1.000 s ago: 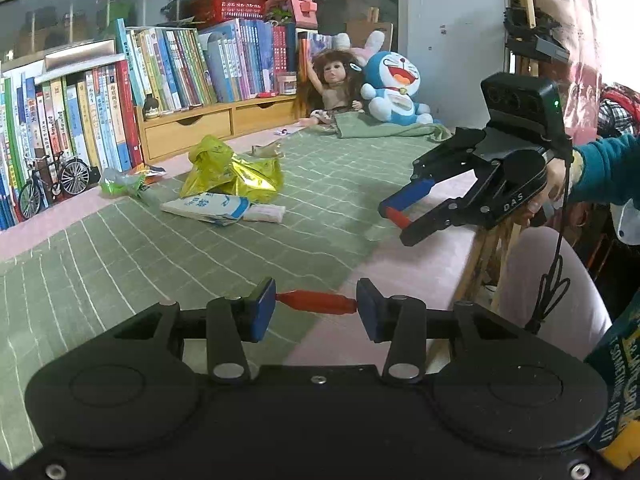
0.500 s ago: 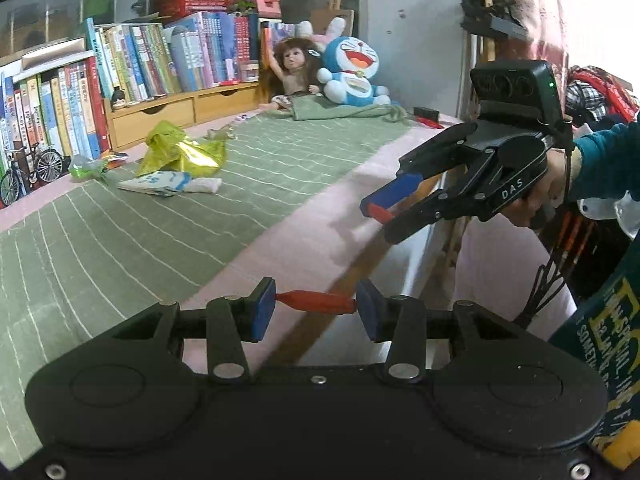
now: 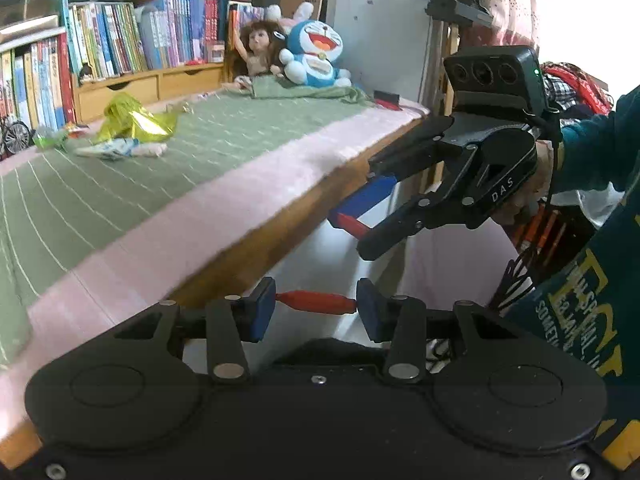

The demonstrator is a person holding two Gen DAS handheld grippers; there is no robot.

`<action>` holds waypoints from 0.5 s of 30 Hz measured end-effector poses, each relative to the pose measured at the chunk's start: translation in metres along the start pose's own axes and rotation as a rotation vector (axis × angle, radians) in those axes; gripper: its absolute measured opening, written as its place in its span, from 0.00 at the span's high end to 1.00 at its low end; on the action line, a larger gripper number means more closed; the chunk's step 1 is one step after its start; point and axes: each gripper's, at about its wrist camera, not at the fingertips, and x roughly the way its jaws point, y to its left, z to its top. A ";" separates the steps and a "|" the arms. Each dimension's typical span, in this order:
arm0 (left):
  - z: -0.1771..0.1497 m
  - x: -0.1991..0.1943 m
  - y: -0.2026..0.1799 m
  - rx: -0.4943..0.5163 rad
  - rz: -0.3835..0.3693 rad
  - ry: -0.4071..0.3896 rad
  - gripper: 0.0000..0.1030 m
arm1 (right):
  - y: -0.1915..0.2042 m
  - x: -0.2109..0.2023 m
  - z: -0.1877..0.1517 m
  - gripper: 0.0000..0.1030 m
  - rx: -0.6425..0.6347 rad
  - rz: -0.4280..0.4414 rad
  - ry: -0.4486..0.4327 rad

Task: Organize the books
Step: 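Carry both red sticks in both tools past the bed edge, then lower both red sticks below the bed edge and open both tools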

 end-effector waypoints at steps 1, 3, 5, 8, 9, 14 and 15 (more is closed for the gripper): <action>-0.002 0.001 -0.002 0.003 0.000 0.005 0.59 | 0.001 0.001 -0.003 0.53 0.003 0.003 0.007; -0.007 0.003 -0.004 -0.001 -0.003 0.013 0.59 | 0.003 0.005 -0.009 0.53 0.009 0.005 0.027; -0.013 0.005 -0.006 -0.011 -0.006 0.017 0.59 | 0.004 0.009 -0.015 0.53 0.019 0.007 0.049; -0.021 0.010 -0.012 -0.011 -0.009 0.034 0.59 | 0.005 0.012 -0.024 0.53 0.035 0.012 0.071; -0.024 0.012 -0.014 -0.017 -0.016 0.041 0.59 | 0.006 0.013 -0.026 0.53 0.038 0.013 0.076; -0.035 0.022 -0.022 -0.018 -0.040 0.078 0.59 | 0.008 0.014 -0.034 0.53 0.033 0.011 0.092; -0.036 0.023 -0.024 -0.017 -0.040 0.081 0.59 | 0.007 0.014 -0.034 0.53 0.035 0.009 0.091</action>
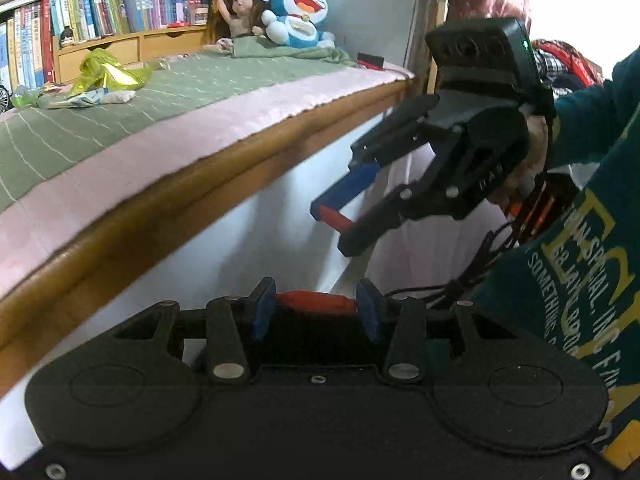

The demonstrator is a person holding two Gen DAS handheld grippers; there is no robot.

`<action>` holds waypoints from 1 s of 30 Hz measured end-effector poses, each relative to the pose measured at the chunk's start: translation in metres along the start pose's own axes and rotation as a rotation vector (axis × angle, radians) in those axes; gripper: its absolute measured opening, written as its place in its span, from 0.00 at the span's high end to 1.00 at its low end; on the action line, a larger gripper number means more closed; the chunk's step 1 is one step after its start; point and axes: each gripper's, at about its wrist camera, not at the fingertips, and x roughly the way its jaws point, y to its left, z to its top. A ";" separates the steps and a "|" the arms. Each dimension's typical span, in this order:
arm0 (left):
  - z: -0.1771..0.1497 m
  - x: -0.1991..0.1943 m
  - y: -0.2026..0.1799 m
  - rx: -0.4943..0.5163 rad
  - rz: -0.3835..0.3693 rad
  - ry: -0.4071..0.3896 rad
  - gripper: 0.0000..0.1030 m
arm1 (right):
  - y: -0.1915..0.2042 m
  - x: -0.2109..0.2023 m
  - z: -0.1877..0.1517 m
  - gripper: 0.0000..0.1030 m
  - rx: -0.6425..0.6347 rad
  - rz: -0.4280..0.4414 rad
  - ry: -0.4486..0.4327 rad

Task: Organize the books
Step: 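Lower both red sticks below the bed edge and open both tools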

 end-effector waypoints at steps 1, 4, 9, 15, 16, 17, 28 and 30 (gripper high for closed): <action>-0.001 0.001 -0.001 -0.001 -0.001 0.002 0.59 | 0.000 -0.001 -0.001 0.53 0.001 -0.002 -0.002; -0.004 0.005 -0.002 0.001 0.014 0.014 0.59 | -0.001 -0.001 -0.003 0.53 -0.004 -0.021 -0.001; -0.008 0.005 -0.003 0.012 0.023 0.028 0.59 | -0.001 0.000 -0.005 0.53 0.002 -0.026 0.009; -0.007 0.007 0.003 0.001 0.034 0.032 0.59 | -0.001 0.002 -0.003 0.53 0.013 -0.033 0.014; -0.007 0.007 0.004 -0.003 0.038 0.029 0.59 | -0.001 0.003 -0.003 0.53 0.014 -0.034 0.016; -0.007 0.007 0.004 -0.006 0.042 0.028 0.58 | 0.000 0.003 -0.003 0.52 0.013 -0.036 0.019; -0.006 0.004 0.006 -0.008 0.085 -0.014 0.03 | 0.000 0.002 0.000 0.52 -0.013 -0.061 0.036; -0.006 0.004 0.008 -0.014 0.089 -0.008 0.01 | 0.000 0.002 0.000 0.52 -0.017 -0.058 0.037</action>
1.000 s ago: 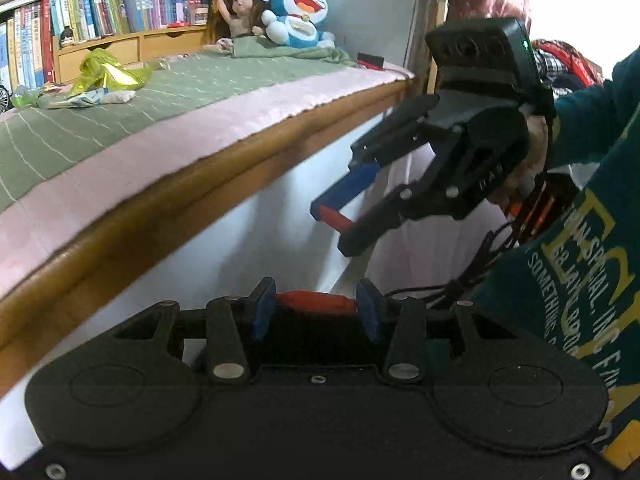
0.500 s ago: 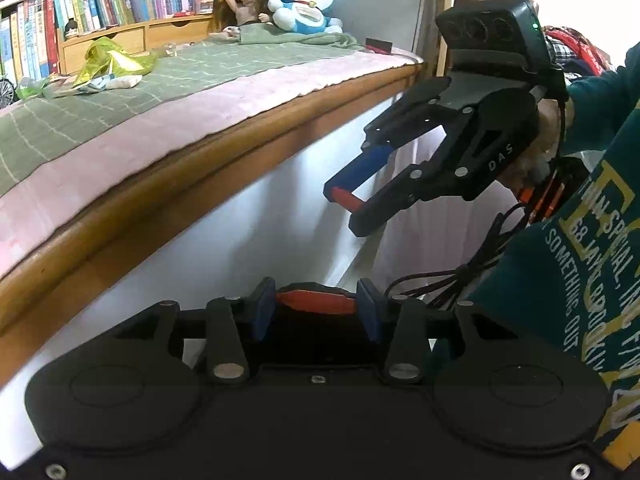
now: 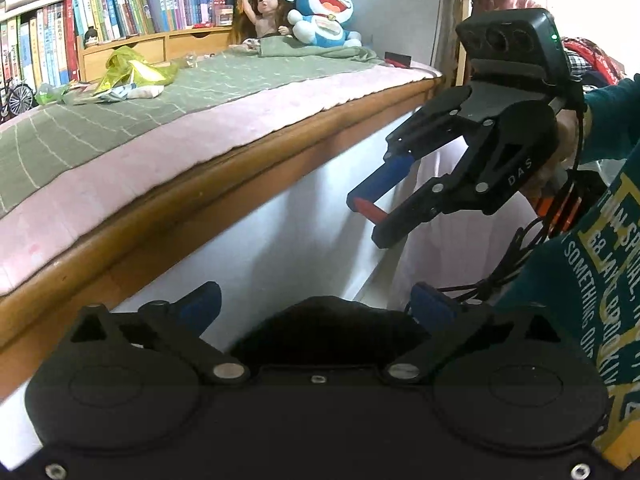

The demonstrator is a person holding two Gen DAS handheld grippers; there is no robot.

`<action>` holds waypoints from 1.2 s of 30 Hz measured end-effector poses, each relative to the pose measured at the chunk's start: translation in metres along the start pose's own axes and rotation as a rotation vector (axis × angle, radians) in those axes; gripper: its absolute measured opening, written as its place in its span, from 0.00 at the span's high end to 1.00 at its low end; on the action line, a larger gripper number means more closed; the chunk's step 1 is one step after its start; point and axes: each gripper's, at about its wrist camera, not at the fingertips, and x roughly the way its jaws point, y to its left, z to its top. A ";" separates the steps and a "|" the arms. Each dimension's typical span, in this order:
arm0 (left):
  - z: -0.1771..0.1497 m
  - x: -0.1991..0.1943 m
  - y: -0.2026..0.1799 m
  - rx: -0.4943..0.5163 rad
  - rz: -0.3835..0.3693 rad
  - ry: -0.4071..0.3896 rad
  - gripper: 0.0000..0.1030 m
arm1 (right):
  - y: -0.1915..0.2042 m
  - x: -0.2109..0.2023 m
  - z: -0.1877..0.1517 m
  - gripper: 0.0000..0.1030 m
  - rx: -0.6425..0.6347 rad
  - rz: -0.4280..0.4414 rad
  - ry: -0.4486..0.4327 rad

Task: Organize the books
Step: 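Lower both red sticks below the bed edge and open both tools, then raise both empty tools back over the bed toward the snacks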

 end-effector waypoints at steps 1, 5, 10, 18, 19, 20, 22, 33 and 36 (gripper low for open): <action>-0.002 -0.001 0.001 -0.002 0.002 0.002 0.01 | 0.000 0.000 0.000 0.52 0.000 0.002 0.000; -0.002 -0.002 0.002 -0.007 0.009 0.009 0.00 | 0.000 0.002 0.001 0.52 0.004 0.012 0.001; -0.002 -0.005 0.002 -0.008 0.017 0.011 0.00 | 0.002 0.002 0.002 0.33 -0.012 0.019 -0.013; -0.001 -0.006 -0.002 0.011 0.018 0.016 0.00 | 0.003 0.004 0.007 0.00 -0.010 -0.001 -0.023; -0.001 -0.006 -0.001 0.011 0.019 0.018 0.00 | 0.002 0.004 0.008 0.00 -0.003 -0.007 -0.023; -0.002 -0.006 -0.002 0.012 0.022 0.022 0.00 | 0.001 0.004 0.007 0.00 0.002 -0.010 -0.026; -0.003 -0.006 -0.001 0.013 0.030 0.032 0.00 | -0.002 0.003 0.008 0.00 0.012 -0.019 -0.027; -0.005 -0.006 0.003 -0.009 0.038 0.054 0.00 | -0.008 0.004 0.007 0.00 0.050 -0.038 -0.020; -0.004 -0.010 0.005 -0.012 0.047 0.046 0.00 | -0.007 0.004 0.008 0.00 0.036 -0.054 -0.012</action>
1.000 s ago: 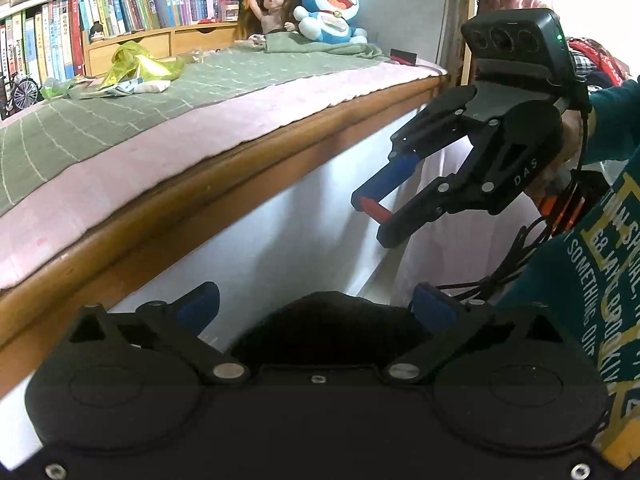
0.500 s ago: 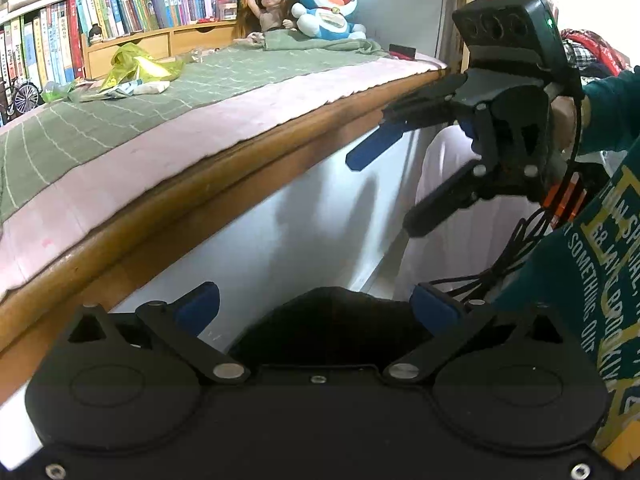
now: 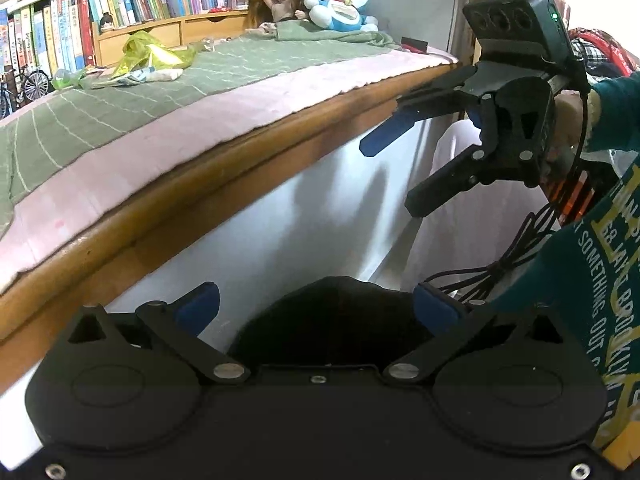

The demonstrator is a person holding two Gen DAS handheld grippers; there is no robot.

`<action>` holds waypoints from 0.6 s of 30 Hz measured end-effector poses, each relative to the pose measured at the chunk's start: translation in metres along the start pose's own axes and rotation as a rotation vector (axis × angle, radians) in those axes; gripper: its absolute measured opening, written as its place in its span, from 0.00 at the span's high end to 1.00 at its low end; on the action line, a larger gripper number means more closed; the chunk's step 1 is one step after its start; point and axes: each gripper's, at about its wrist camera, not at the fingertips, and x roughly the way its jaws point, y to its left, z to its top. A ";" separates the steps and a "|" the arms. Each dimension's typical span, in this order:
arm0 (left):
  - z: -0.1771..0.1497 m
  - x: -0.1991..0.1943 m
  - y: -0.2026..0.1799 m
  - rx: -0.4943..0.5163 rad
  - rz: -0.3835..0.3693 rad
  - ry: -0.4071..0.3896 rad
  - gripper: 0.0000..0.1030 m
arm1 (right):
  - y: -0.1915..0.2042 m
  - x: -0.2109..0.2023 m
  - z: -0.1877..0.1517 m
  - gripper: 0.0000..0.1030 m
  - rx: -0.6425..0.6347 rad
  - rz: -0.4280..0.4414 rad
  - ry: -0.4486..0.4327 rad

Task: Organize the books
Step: 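Raise both empty tools back over the bed toward the snacks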

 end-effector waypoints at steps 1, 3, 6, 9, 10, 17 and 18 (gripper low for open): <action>0.000 -0.001 0.000 -0.002 0.001 -0.003 0.00 | 0.000 0.000 0.000 0.00 -0.003 -0.005 0.003; 0.001 -0.003 0.002 -0.009 0.000 -0.008 0.00 | 0.001 0.001 0.002 0.00 -0.004 -0.016 0.007; 0.003 -0.005 0.004 0.002 -0.004 -0.014 0.00 | 0.001 0.000 0.004 0.00 -0.011 -0.019 0.010; 0.006 -0.011 0.006 0.019 0.013 -0.031 0.00 | 0.002 0.001 0.005 0.00 -0.026 -0.031 0.025; 0.007 -0.013 0.008 0.017 0.012 -0.035 0.00 | 0.002 0.002 0.006 0.00 -0.028 -0.034 0.030; 0.021 -0.028 0.011 0.020 0.018 -0.084 0.00 | 0.003 -0.003 0.015 0.00 -0.070 -0.059 0.033; 0.022 -0.029 0.010 0.023 0.020 -0.092 0.00 | 0.003 -0.003 0.017 0.00 -0.077 -0.064 0.035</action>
